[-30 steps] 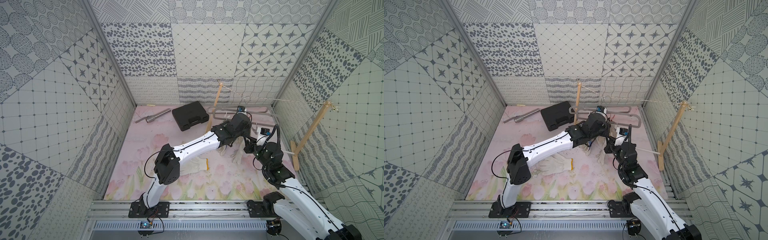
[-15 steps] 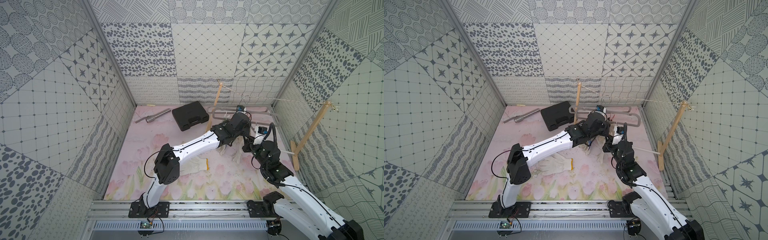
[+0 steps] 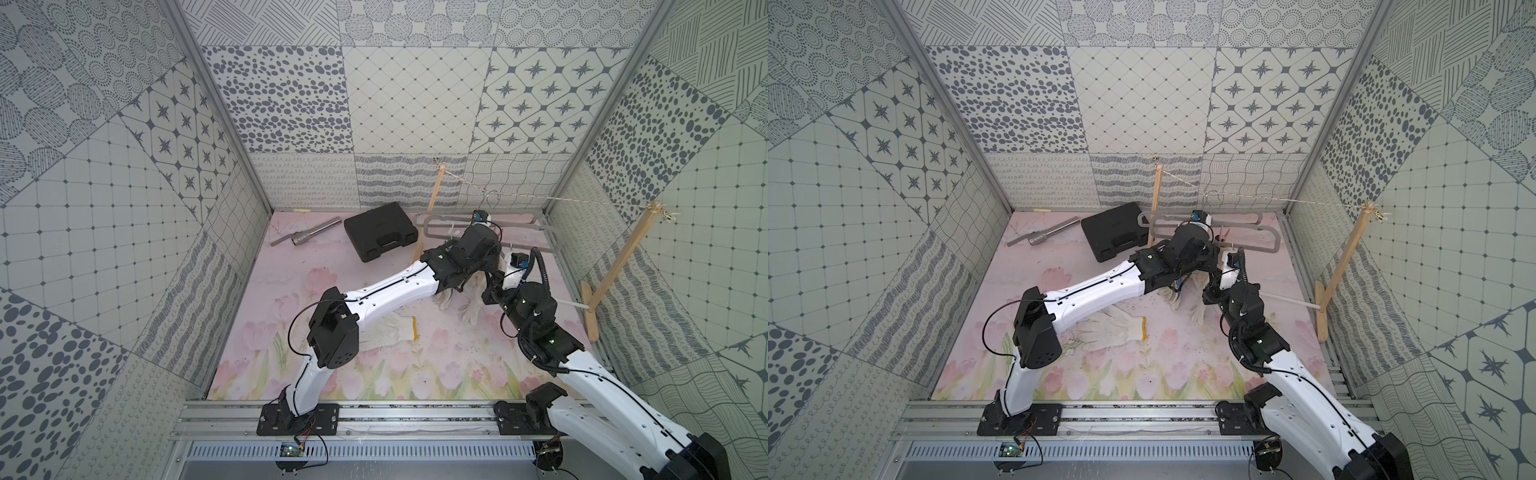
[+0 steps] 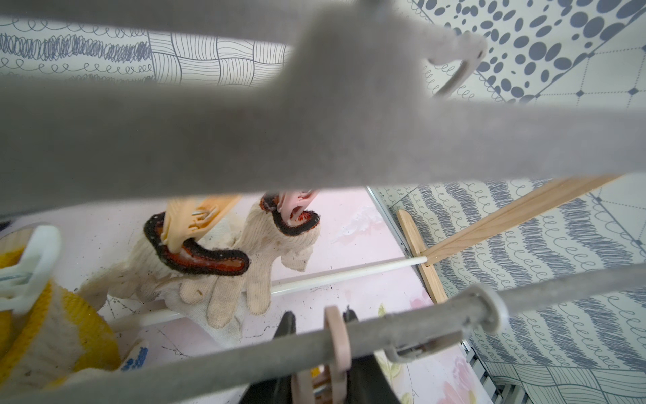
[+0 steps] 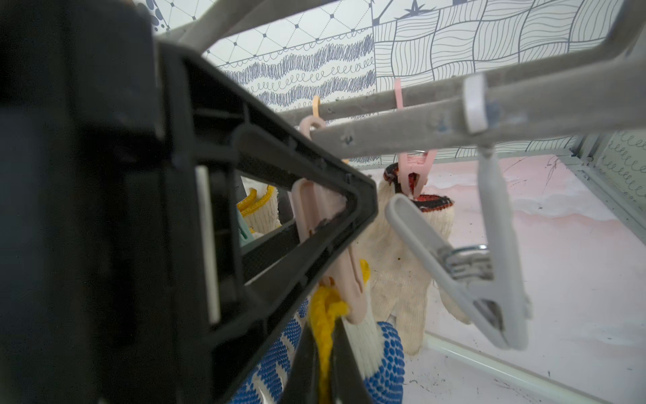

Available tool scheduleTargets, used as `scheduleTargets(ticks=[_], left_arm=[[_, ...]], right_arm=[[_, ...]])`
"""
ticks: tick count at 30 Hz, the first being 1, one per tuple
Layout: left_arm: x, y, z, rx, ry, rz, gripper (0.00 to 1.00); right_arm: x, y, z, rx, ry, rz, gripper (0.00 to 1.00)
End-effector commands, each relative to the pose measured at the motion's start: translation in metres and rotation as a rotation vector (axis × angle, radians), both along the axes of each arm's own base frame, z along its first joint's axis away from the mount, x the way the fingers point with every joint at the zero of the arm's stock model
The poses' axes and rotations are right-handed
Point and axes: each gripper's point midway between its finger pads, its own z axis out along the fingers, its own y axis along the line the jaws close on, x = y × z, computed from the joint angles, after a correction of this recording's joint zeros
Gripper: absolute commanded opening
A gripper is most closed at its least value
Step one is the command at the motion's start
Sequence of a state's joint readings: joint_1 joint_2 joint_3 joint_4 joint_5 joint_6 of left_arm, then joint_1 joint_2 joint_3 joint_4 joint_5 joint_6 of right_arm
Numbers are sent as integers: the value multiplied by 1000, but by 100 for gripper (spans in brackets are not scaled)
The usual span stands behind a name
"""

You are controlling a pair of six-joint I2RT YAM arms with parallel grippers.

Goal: Clip the gloves onto a hanger to dry
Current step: Clamp the glove onto the hanger.

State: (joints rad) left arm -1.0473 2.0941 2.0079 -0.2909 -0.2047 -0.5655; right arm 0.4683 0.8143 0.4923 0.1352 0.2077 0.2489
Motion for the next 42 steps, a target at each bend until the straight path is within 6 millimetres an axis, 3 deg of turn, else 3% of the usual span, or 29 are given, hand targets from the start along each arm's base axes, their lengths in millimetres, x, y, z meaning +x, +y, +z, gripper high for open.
scheduleTargets(ticks=[1,12,16,19,22,30,32,34,36,42], left_arm=[[2,2,-1,10,9,-6,0],[1,2,-5,12,27,-17,0],[0,3,-6,19,47,-26,25],[-1,4,-6,19,63,-37,37],[-2,5,-6,16,67,-40,43],[-4,7,-5,8,73,-51,51],[-4,7,-3,4,73,-52,51],[-4,8,-3,5,71,-51,51],[-4,9,-2,1,69,-52,51],[-6,9,-2,-7,72,-59,51]], right_arm=[[-2,2,62,55,-194,5,0],[-6,1,64,51,-209,5,0],[-6,1,62,47,-201,7,0],[-5,1,58,41,-186,3,1],[-5,-2,55,29,-171,-9,11],[-8,-5,46,30,-139,-17,19],[-9,-7,42,27,-124,-24,27],[-13,-12,34,28,-100,-42,46],[-17,-17,23,27,-77,-57,55],[-29,-34,3,13,-5,-116,64]])
